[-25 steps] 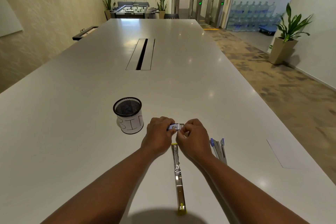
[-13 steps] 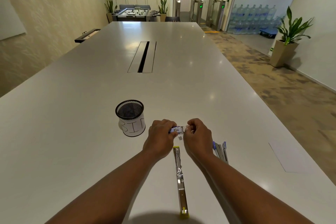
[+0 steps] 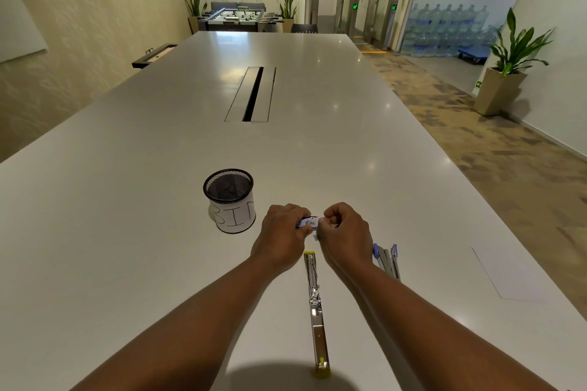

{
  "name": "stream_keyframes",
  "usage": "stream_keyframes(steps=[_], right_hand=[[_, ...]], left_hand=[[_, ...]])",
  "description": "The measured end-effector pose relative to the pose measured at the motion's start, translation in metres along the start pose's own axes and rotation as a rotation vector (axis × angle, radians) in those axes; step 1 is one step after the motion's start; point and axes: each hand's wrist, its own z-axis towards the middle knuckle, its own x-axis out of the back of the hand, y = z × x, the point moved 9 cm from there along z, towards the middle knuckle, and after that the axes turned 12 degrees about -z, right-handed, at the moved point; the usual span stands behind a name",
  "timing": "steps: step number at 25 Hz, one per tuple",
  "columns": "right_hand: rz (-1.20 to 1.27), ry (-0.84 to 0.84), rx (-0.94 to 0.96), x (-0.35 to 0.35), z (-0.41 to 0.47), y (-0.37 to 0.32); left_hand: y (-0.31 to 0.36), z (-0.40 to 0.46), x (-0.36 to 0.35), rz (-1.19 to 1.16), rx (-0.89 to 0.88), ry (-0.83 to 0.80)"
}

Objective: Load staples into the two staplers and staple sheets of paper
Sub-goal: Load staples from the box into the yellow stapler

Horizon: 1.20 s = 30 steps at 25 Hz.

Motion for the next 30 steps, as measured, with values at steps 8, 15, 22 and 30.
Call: stream_keyframes(steps=[8,15,22,30], right_hand=[[-0.032,-0.037,0.049,-0.002,-0.005,-0.007],[0.006,-0.035,0.133,0.002,-0.017,-0.008],[-0.063,-0.079,0.189,0.003,-0.023,-0.017],[0.287,-0.131,0.027,0.024,-0.045,-0.003]], left_hand=[[-0.003,0.001,-0.001,-0.011,-0.009,0.007],[-0.005,0.001,-0.002,-0.021,0.006,0.014],[0.003,-0.003,0.009,-0.037,-0.02,0.081],[0.02,-0.037,0.019,-0.308,0.006,0.055]])
